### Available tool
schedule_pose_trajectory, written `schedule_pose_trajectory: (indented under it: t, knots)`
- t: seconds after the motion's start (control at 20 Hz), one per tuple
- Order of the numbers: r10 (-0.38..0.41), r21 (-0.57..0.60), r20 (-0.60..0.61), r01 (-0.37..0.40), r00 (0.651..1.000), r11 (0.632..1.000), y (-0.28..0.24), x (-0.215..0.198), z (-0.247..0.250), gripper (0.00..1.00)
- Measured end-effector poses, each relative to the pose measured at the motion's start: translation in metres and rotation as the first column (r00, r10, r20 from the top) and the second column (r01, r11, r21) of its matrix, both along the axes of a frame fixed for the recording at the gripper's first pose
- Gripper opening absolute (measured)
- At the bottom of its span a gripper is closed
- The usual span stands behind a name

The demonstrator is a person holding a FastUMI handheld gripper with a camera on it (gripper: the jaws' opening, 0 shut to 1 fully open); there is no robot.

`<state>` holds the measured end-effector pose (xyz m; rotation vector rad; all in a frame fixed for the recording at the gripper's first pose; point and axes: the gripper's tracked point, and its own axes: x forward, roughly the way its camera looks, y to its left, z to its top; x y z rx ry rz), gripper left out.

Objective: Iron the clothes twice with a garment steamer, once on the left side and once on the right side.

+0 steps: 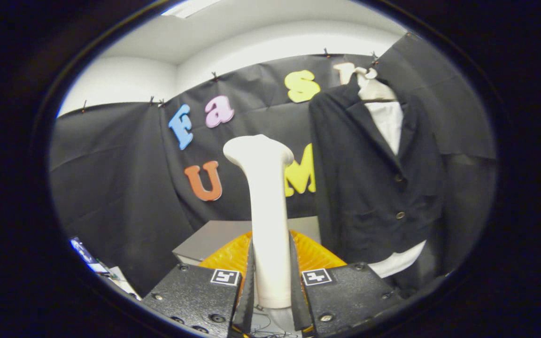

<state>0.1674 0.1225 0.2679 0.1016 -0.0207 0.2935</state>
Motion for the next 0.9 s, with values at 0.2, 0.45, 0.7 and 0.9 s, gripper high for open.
schedule_pose_trajectory:
  t: [0.2,0.45,0.7,0.9]
  knots:
    - [-0.122,0.049,0.048,0.119,0.991,0.992,-0.07,-0.008,0.032,0.35]
    - [-0.211,0.076,0.097,0.204,0.973,0.976,-0.118,0.007,0.065,0.35]
    - [-0.234,0.048,0.124,0.23,0.964,0.972,-0.128,0.044,0.085,0.35]
    - [-0.242,0.029,0.126,0.24,0.962,0.97,-0.13,0.078,0.094,0.35]
